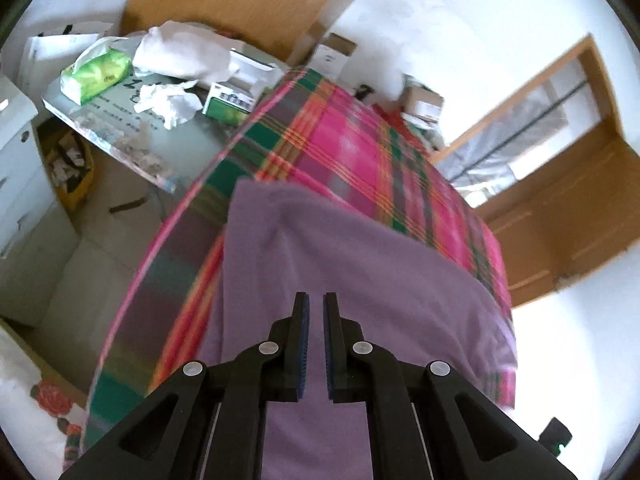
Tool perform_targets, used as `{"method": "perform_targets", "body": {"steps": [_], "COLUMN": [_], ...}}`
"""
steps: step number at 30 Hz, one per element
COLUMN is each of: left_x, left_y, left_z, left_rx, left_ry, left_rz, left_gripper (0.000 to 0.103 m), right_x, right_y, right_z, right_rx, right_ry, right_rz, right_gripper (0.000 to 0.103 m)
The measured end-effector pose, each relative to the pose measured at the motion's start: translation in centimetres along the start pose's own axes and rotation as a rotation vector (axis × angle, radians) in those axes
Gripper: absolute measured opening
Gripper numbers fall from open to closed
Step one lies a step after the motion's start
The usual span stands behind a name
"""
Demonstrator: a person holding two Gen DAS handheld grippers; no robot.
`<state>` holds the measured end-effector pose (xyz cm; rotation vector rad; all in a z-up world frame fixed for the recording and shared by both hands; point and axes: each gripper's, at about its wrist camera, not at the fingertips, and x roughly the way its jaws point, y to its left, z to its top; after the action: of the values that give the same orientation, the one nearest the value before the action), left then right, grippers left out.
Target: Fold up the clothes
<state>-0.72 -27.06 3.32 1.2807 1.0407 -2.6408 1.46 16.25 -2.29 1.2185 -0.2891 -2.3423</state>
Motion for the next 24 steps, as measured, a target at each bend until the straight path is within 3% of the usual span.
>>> {"method": "perform_targets", "body": {"steps": [5,9,15,17,22,24], "left_x": [-1.2,-1.2,-0.5,-0.7,-1.1,-1.3], "left_y": [-0.5,-0.8,0.2,0.6,1.6,2.0], "left_z": [-5.6,-9.6,-11.4,-11.5,-11.9,-12.0], "left_rx": [0.078,0.147,0.138,0.124,0.091,0.076], "left_ry": [0.049,0.099,0.14,0.138,0.133,0.131], "left_rz": [-0.002,0.009,0.026,0.024,0.017,0.016], "left_gripper": [0.017,0.017,0.017,0.017,0.019,0.019], "right_x": [-1.3,-1.4,-1.5,-1.9,-0.5,-0.5], "right_y": [2.4,4.2,6.6,6.5,5.7,6.0], "right_z": [-2.4,-4.5,-5.6,-5.0,-4.1,-4.6], "right_rx": [-0.065,-0.138,-0.223,-0.221,-0.23,-0.25], "right_ry": [0.011,0.012,0.063,0.042,0.083,0.063], "right_rz": [-0.013,-0.084,-0.028,0.003,-0.02,-0.015], "right_gripper": [0.029,0.03,0.033,0.033,0.034,0.035]}}
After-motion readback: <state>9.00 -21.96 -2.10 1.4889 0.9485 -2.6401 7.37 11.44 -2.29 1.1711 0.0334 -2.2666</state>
